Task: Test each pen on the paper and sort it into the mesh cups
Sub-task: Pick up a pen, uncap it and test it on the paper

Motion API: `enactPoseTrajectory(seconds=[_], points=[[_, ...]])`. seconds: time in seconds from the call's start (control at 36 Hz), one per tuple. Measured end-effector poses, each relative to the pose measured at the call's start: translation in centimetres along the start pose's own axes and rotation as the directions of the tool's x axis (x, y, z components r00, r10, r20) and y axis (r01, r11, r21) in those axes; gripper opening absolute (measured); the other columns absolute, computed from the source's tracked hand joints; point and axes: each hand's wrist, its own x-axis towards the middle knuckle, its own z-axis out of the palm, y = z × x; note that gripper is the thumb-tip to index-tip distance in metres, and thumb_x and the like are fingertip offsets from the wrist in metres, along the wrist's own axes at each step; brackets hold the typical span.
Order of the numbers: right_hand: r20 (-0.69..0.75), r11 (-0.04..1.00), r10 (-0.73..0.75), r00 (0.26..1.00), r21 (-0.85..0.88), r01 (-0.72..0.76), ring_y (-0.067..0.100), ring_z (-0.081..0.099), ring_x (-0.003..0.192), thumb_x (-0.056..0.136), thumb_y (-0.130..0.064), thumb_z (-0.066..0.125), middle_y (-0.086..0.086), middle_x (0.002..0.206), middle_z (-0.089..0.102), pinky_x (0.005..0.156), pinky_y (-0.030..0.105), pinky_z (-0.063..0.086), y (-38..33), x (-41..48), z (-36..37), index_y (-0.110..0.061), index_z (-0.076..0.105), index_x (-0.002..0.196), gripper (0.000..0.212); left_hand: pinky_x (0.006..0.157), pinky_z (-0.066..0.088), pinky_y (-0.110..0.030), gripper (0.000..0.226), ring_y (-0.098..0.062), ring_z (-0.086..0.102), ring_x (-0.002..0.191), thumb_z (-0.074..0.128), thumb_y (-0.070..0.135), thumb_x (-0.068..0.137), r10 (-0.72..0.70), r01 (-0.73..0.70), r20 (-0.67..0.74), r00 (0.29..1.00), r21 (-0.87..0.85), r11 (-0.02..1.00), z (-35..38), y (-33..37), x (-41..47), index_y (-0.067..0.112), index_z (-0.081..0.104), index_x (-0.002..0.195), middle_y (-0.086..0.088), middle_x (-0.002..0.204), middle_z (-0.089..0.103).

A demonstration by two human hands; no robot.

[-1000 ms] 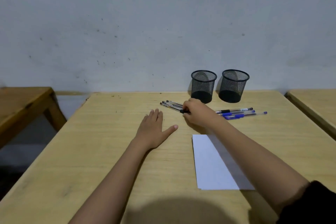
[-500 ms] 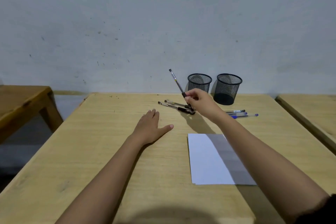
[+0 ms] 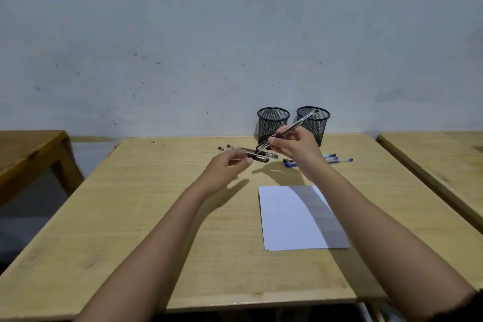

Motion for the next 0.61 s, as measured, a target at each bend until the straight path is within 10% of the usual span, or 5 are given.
enactPoseTrajectory(seconds=[0.22, 0.5, 0.61], points=[[0.073, 0.999, -0.039, 0.997, 0.016, 0.038, 0.013, 0.064, 0.077, 0.087, -0.009, 0.061, 0.003, 0.077, 0.064, 0.079, 0.023, 0.056, -0.9, -0.5, 0.6, -0.010, 0.063, 0.079, 0.008, 0.083, 0.051, -0.034, 0.009, -0.013, 0.064, 0.076, 0.064, 0.014, 0.087, 0.230, -0.234, -0.102, 0.968, -0.025, 0.972, 1.2, 1.9, 0.2, 0.020, 0.068, 0.093, -0.001, 0.079, 0.069], [0.117, 0.997, 0.020, 0.993, 0.067, -0.028, 0.010, 0.065, 0.070, 0.086, -0.001, 0.060, 0.006, 0.074, 0.064, 0.067, 0.014, 0.053, -1.6, -0.6, 0.4, -0.004, 0.065, 0.076, 0.011, 0.076, 0.051, -0.024, 0.014, -0.007, 0.061, 0.064, 0.060, 0.013, 0.090, 0.249, -0.248, -0.009, 0.968, 0.059, 0.967, -0.2, 3.1, -0.1, 0.016, 0.071, 0.084, 0.011, 0.063, 0.064], [-0.185, 0.996, 0.045, 0.982, 0.088, -0.029, -0.001, 0.059, 0.049, 0.087, -0.002, 0.057, -0.008, 0.050, 0.063, 0.053, 0.007, 0.047, -1.9, 0.3, -1.9, -0.007, 0.063, 0.071, 0.018, 0.068, 0.050, -0.014, 0.014, -0.004, 0.062, 0.060, 0.061, 0.012, 0.088, 0.184, -0.184, -0.097, 0.978, 0.012, 0.983, -2.7, 1.9, -1.3, 0.005, 0.071, 0.096, -0.001, 0.070, 0.064]])
